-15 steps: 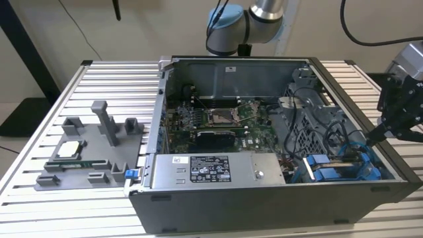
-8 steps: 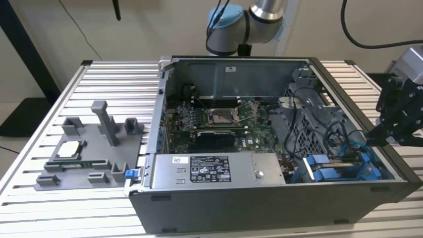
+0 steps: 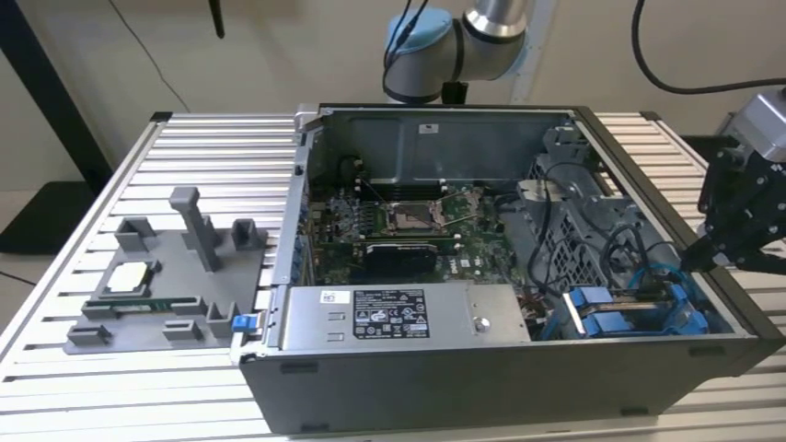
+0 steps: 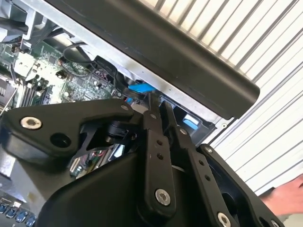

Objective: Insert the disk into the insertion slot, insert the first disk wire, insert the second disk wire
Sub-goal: 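Insert the second disk wire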

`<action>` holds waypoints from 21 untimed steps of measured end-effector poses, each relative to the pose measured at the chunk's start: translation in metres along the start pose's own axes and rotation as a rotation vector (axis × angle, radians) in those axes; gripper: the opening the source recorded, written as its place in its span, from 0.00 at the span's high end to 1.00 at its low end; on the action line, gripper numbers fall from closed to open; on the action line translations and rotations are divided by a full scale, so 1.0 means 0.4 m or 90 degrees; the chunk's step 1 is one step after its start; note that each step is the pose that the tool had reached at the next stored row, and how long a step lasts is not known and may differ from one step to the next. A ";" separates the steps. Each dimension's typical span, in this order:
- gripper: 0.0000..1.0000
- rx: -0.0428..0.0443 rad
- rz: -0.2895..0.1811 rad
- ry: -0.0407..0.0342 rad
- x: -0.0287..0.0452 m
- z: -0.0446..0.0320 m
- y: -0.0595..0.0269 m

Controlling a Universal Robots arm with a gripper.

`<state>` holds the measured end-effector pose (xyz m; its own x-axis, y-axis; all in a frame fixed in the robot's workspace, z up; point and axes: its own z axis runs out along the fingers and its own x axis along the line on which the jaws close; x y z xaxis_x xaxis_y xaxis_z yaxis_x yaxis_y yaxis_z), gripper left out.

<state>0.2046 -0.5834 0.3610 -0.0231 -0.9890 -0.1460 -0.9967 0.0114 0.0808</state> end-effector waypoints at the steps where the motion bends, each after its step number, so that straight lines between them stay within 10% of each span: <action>1: 1.00 -0.0003 0.000 0.0000 0.000 0.001 0.000; 10: 1.00 -0.0018 0.000 -0.0014 -0.004 -0.027 0.007; 21: 1.00 -0.0018 0.001 -0.0033 -0.009 -0.069 0.087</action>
<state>0.1722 -0.5835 0.3915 -0.0246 -0.9882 -0.1511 -0.9964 0.0120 0.0838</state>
